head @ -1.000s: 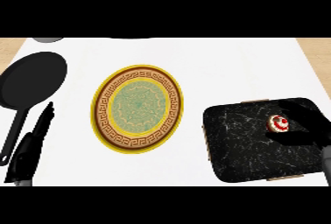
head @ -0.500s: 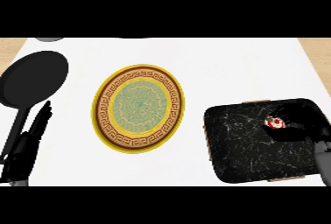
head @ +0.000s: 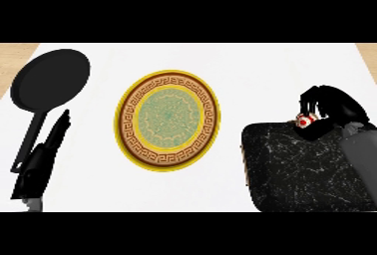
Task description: Pick the cupcake from the tray and place it in the plate
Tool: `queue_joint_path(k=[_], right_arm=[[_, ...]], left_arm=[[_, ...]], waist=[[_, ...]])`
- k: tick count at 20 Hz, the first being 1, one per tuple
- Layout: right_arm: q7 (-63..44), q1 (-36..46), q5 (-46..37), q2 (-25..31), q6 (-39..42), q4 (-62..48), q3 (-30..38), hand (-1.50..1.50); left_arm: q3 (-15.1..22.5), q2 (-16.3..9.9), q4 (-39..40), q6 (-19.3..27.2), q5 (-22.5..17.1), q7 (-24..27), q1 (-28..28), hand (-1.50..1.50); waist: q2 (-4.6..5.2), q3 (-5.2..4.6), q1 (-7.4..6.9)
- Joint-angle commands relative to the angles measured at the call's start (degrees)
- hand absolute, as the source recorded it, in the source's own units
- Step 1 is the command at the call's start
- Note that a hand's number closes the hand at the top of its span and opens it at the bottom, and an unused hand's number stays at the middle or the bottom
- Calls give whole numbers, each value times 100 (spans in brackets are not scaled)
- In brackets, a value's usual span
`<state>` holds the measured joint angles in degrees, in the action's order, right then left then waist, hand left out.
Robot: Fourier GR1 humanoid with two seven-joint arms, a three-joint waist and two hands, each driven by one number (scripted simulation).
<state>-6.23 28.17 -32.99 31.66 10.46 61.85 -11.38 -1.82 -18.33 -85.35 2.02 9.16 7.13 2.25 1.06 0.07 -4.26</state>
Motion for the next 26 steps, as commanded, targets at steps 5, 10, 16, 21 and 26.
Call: queue_joint_path(k=[5,10,16,21,26], right_arm=[[1062,1256,-537,-286,-1271,-1225,310,150],[1581,1286,-339,-139,-1652,-455,592,150],[2122,1274,335,-522,-1051,667,576,150],[1264,1381,570,-829,-263,1789,343,150],[271,1769,585,-1528,-9,2207,151,150]], left_arm=[[-171,-26,-55,-3,-23,112,355,0],[-279,-94,-94,-62,-70,-47,249,0],[-415,-62,91,-34,-88,0,176,0],[-390,-29,-279,-104,-74,-119,407,0],[-237,171,-211,6,159,-56,411,0]], waist=[[-71,-1,224],[-126,-6,398],[-131,-9,453],[-137,-10,430],[-123,-10,407]])
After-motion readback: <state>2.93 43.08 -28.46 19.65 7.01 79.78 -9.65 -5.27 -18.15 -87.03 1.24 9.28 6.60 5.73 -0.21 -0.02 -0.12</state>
